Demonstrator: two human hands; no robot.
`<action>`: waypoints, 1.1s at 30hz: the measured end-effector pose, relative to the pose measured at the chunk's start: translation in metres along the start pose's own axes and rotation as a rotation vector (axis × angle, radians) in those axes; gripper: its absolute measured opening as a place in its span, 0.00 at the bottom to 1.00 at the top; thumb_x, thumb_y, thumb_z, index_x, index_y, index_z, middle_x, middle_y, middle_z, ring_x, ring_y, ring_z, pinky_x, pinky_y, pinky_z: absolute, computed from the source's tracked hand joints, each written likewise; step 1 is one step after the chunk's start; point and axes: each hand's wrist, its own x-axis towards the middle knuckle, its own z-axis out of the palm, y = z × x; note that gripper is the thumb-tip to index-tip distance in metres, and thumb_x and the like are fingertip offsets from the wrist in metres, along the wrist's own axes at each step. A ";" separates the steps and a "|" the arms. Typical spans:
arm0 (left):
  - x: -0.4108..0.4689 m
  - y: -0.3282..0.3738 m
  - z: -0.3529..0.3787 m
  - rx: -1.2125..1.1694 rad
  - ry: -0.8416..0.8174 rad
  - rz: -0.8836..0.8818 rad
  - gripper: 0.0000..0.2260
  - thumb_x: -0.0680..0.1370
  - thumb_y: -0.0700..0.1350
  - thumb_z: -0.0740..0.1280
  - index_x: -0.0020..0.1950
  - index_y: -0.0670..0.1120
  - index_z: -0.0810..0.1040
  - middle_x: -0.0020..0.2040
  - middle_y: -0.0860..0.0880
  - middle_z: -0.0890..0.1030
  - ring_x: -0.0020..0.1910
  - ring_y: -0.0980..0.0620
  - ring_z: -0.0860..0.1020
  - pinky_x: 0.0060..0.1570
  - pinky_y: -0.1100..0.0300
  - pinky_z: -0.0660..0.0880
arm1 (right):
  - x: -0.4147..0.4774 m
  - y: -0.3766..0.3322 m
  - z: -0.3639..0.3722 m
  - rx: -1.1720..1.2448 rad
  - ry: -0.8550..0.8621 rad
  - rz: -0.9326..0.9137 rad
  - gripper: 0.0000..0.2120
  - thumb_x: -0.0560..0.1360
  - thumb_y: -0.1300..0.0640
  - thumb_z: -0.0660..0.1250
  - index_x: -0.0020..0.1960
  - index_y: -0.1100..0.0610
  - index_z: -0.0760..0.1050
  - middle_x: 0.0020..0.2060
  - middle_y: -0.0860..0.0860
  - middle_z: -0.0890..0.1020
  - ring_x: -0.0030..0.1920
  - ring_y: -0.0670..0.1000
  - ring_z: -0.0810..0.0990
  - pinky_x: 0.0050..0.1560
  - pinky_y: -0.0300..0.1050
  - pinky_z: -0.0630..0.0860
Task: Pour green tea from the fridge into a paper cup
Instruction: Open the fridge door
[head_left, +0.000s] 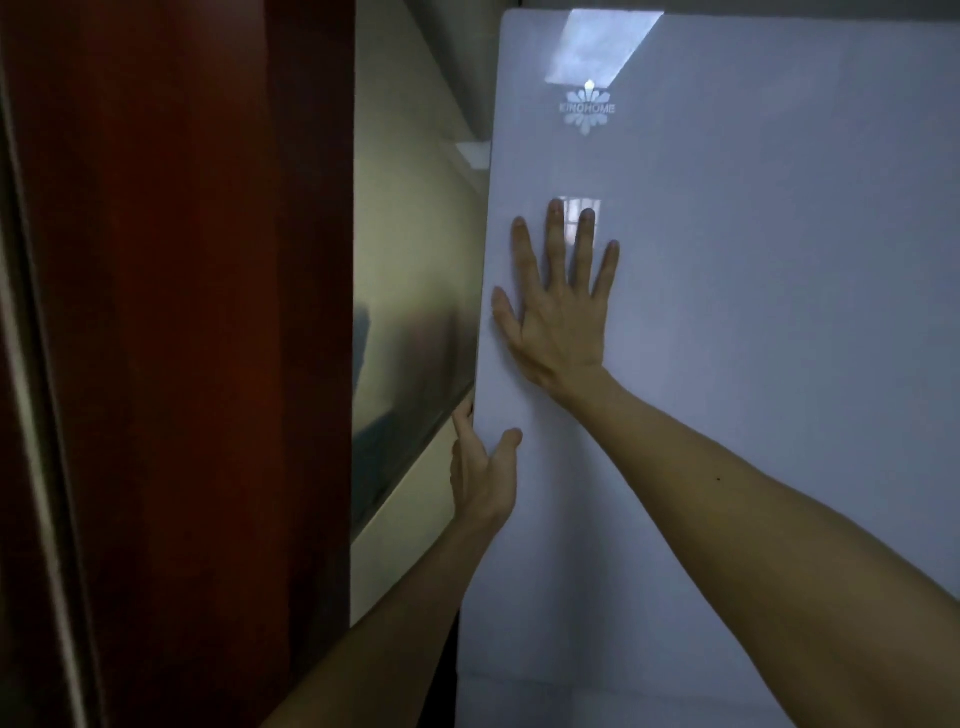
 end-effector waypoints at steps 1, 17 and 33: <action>-0.003 0.002 -0.001 0.012 0.008 -0.008 0.25 0.78 0.45 0.65 0.72 0.52 0.60 0.65 0.46 0.73 0.59 0.46 0.74 0.57 0.52 0.71 | -0.001 -0.001 -0.004 -0.001 -0.003 0.007 0.34 0.80 0.36 0.49 0.80 0.52 0.51 0.79 0.59 0.52 0.78 0.65 0.48 0.74 0.67 0.43; -0.101 0.040 -0.007 0.306 0.167 -0.109 0.29 0.77 0.56 0.63 0.75 0.51 0.57 0.66 0.43 0.70 0.62 0.43 0.71 0.59 0.47 0.71 | -0.029 -0.012 -0.104 0.104 0.010 0.062 0.39 0.77 0.34 0.52 0.80 0.55 0.51 0.78 0.62 0.52 0.78 0.67 0.48 0.74 0.70 0.46; -0.279 0.109 0.015 0.430 0.211 -0.096 0.31 0.80 0.53 0.61 0.78 0.53 0.50 0.72 0.41 0.65 0.67 0.40 0.66 0.63 0.45 0.66 | -0.083 0.028 -0.281 0.348 -0.169 0.088 0.40 0.76 0.39 0.54 0.80 0.55 0.42 0.79 0.58 0.42 0.79 0.62 0.41 0.75 0.67 0.53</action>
